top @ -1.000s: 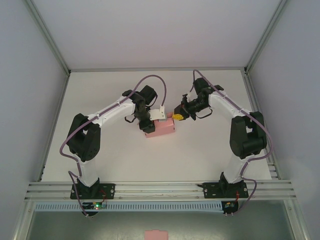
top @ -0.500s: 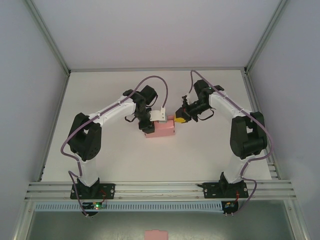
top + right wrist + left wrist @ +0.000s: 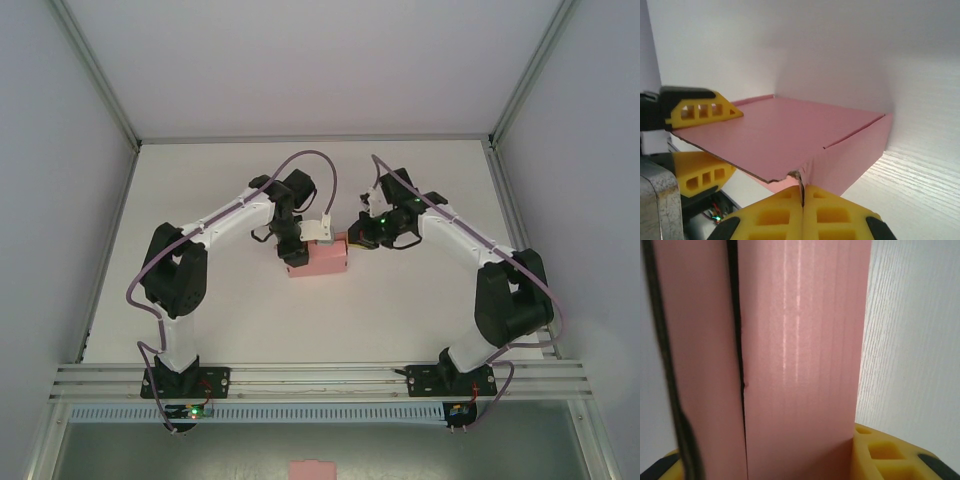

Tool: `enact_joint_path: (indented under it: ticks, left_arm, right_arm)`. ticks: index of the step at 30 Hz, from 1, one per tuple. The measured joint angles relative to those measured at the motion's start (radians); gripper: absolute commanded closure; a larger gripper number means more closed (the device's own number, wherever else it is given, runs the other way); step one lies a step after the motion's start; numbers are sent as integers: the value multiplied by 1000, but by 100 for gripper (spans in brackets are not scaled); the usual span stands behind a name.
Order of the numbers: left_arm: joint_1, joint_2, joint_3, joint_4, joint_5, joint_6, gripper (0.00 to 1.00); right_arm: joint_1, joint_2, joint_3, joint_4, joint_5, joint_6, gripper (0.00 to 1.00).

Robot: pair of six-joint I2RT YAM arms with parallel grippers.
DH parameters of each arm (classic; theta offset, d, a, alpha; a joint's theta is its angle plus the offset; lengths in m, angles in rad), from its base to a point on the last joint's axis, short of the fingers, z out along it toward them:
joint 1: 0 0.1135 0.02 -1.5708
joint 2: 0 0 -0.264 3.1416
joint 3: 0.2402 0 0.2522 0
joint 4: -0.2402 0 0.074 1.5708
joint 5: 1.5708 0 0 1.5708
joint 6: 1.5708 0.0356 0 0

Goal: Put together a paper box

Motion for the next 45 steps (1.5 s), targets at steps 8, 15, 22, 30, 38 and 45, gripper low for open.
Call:
enact_joint_path:
  ticks: [8,15,22,30,38,45]
  left_arm:
    - [12,-2,-7,32,-13,-1,71]
    - [26,-6,-7,37,-25,3,71]
    - [24,-6,-8,58,-17,31,71]
    - [8,1,1,37,-11,53,71]
    - [2,32,43,-2,-13,41,73]
    - [-3,37,50,-6,-8,37,72]
  right_arm:
    - [-90,66,-117,381,-340,536,100]
    - [-103,102,-100,466,-403,732,100]
    - [-116,102,-68,354,-411,615,100]
    - [-122,111,12,36,-344,129,100]
    - [-115,98,42,-92,-243,-148,100]
    - [-81,26,13,-80,-109,-227,100]
